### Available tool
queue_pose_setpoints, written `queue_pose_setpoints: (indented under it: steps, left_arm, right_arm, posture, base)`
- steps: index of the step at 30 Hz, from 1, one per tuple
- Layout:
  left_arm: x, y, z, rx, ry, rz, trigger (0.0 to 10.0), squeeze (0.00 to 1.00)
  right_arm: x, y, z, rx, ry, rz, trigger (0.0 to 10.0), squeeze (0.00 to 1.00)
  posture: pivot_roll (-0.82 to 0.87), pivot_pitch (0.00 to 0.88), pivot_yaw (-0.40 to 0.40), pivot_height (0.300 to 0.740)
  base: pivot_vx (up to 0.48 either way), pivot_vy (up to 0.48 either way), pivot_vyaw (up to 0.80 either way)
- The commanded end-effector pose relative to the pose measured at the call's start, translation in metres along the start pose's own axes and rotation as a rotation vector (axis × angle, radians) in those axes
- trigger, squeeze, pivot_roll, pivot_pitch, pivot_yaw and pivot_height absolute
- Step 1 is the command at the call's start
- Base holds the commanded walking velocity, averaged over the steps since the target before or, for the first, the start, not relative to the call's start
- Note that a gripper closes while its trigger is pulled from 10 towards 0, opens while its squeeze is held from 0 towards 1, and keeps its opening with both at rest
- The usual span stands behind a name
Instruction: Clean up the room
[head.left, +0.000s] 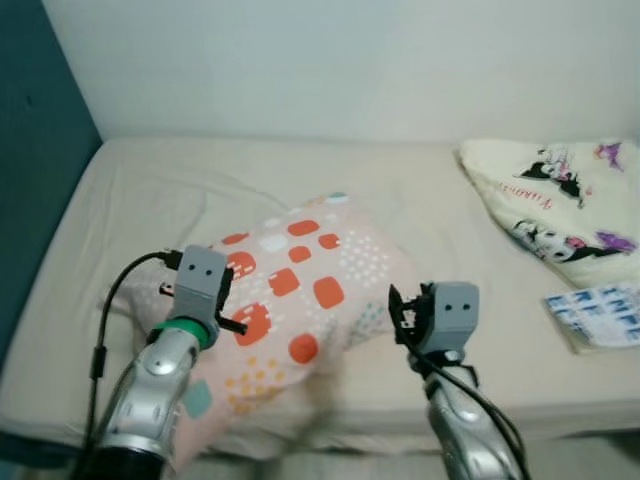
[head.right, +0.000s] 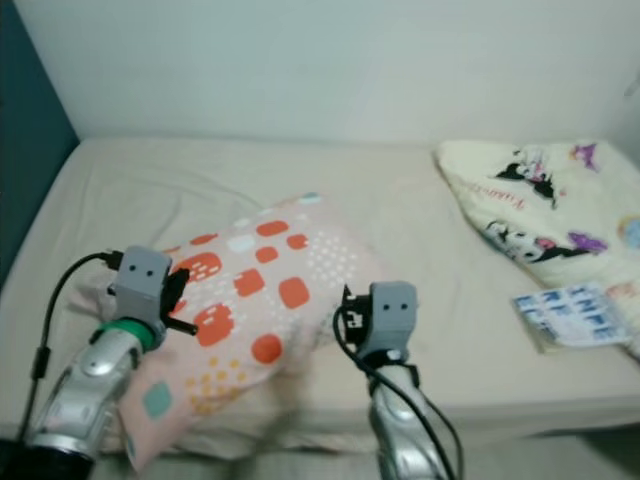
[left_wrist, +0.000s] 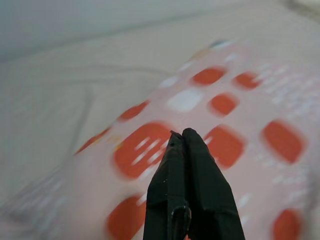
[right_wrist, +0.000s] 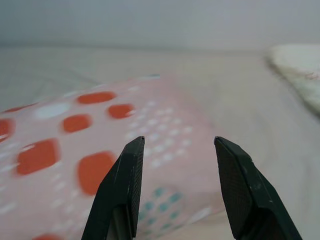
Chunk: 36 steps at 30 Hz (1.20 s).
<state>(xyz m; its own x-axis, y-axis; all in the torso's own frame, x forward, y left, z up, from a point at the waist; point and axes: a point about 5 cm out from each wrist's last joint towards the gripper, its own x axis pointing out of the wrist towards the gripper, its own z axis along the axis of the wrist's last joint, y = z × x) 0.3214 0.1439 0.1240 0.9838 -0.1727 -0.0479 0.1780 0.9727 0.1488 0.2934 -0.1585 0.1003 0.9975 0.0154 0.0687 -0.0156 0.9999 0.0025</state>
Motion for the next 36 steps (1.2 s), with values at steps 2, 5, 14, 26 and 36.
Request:
queue_pose_setpoints:
  steps: [2, 5, 14, 26, 36]
  left_arm:
    - [-0.006, 0.006, -0.012, -0.002, 0.048, 0.021, 10.0, 0.00]
    - [-0.006, 0.005, -0.013, -0.002, 0.052, 0.018, 10.0, 0.00]
    - [-0.020, 0.003, -0.036, 0.043, 0.119, -0.053, 10.0, 0.00]
    - [-0.021, -0.002, -0.035, 0.040, 0.109, -0.064, 10.0, 0.00]
    - [-0.020, -0.002, -0.033, 0.047, 0.098, -0.053, 10.0, 0.00]
  right_arm:
    - [-0.003, 0.003, -0.005, 0.002, 0.022, 0.004, 10.0, 0.00]
    - [-0.003, 0.004, -0.005, 0.000, 0.024, 0.006, 10.0, 0.00]
    - [-0.005, 0.007, -0.011, -0.011, 0.045, 0.009, 10.0, 0.00]
    - [-0.008, 0.007, -0.014, -0.011, 0.057, 0.016, 10.0, 0.00]
    - [-0.008, 0.006, -0.014, -0.011, 0.059, 0.018, 10.0, 0.00]
  posture:
    - [-0.05, 0.077, 0.054, 0.740]
    - [-0.05, 0.078, 0.055, 0.740]
    - [-0.05, 0.083, 0.058, 0.740]
    - [-0.05, 0.088, 0.048, 0.690]
    - [-0.05, 0.091, 0.045, 0.640]
  base:
    - [0.000, 0.000, 0.00]
    - [0.000, 0.000, 0.00]
    - [0.000, 0.000, 0.00]
    - [0.000, 0.000, 0.00]
    - [0.000, 0.000, 0.00]
